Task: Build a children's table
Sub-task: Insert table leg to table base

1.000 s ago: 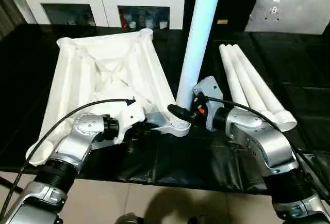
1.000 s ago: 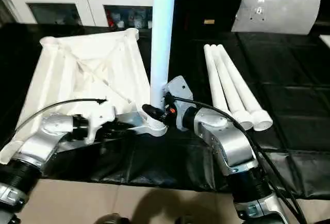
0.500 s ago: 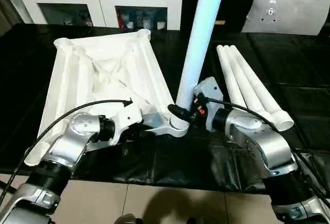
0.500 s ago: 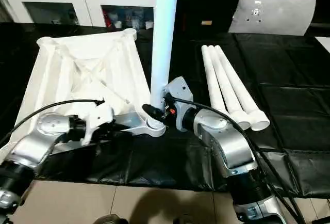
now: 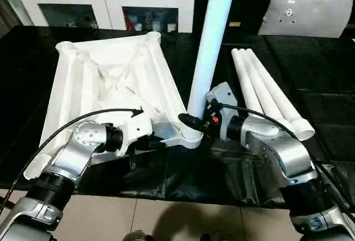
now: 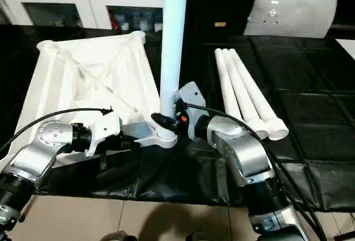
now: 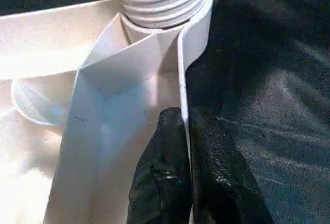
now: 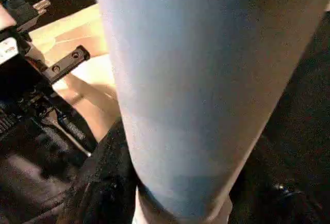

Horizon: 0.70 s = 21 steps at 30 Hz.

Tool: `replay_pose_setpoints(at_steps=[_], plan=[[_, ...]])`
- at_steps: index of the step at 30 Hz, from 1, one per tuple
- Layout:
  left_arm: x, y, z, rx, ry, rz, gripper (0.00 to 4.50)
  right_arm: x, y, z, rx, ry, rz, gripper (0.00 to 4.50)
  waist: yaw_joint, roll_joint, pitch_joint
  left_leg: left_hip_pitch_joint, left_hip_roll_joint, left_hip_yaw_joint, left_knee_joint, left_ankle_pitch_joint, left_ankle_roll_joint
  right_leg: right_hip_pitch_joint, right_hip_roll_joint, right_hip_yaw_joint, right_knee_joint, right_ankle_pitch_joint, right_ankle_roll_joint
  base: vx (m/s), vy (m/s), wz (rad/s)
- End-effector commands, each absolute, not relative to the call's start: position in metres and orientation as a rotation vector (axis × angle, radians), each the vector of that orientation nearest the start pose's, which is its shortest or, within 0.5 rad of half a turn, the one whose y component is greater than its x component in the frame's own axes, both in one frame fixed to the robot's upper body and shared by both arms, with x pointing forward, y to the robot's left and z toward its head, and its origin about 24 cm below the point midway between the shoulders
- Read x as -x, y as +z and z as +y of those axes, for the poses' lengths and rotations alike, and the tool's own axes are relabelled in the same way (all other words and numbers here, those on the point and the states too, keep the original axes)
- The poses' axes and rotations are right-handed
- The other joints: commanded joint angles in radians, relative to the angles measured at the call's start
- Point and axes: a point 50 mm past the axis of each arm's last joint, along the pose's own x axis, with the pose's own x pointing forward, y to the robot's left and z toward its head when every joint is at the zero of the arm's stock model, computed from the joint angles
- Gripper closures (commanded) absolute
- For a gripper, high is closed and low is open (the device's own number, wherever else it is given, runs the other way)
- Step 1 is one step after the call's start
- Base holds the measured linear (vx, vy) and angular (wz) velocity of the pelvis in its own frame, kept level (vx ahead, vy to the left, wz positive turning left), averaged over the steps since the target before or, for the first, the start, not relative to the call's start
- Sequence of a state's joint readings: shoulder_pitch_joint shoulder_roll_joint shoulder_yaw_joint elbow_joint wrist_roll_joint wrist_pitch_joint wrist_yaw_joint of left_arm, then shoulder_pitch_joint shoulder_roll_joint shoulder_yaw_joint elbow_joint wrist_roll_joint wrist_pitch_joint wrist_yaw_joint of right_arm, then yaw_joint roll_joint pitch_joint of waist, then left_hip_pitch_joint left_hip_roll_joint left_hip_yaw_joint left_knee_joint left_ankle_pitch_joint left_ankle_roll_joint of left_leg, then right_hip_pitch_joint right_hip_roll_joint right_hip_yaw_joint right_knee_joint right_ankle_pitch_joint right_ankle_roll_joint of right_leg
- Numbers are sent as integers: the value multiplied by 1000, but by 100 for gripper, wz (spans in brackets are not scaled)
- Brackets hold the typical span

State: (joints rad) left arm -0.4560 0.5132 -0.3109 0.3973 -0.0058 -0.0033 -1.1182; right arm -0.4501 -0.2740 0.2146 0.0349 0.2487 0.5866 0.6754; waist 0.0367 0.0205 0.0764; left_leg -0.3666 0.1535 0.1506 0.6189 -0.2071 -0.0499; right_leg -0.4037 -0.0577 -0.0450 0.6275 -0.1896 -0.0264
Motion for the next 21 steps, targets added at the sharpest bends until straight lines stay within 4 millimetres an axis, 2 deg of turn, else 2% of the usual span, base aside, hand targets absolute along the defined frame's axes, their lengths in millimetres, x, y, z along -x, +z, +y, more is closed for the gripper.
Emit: replay_pose_setpoints(at_steps=[1,2,5,6,11,14,19,20,21], plan=[[-293,53,152,-606,-1358,355,450,-299,89,-93,75,991,339,259,-2,-5,-64,5,63,-13,-83,-137,24,53,-83,55,-78,-196,-205,0,0,0],[-295,55,151,-614,-1364,348,450,-298,87,-95,81,1002,365,259,-3,-13,-62,5,65,-12,-84,-135,26,53,-85,56,-77,-194,-207,0,0,0],[-297,56,151,-615,-1375,340,450,-296,85,-96,89,1011,393,259,0,-6,-61,8,66,-12,-85,-151,19,50,-86,56,-80,-206,-208,0,0,0],[-297,57,151,-608,-1387,341,450,-296,85,-97,96,1014,399,259,0,-10,-61,8,66,-13,-87,-162,15,51,-86,56,-81,-214,-205,0,0,0],[-295,58,151,-602,-1426,341,450,-297,84,-97,99,1018,418,259,-2,-11,-59,7,66,-14,-88,-179,6,51,-88,58,-83,-241,-199,0,0,0],[-297,58,152,-620,-1424,342,450,-298,83,-97,101,1021,428,259,-2,-7,-56,8,67,-14,-89,-184,5,48,-87,58,-85,-250,-199,0,0,0],[-300,58,152,-618,-1386,337,450,-298,82,-98,67,1007,422,259,-3,-8,-55,9,68,-15,-91,-202,-2,48,-88,59,-87,-261,-198,0,0,0],[-301,58,152,-601,-1364,330,450,-297,81,-99,44,1001,417,259,0,5,-54,11,68,-17,-91,-212,-6,46,-89,59,-87,-272,-198,0,0,0],[-301,58,152,-588,-1353,325,450,-296,79,-100,22,993,415,259,-1,0,-53,13,69,-15,-92,-229,-10,44,-88,59,-91,-283,-197,0,0,0]])
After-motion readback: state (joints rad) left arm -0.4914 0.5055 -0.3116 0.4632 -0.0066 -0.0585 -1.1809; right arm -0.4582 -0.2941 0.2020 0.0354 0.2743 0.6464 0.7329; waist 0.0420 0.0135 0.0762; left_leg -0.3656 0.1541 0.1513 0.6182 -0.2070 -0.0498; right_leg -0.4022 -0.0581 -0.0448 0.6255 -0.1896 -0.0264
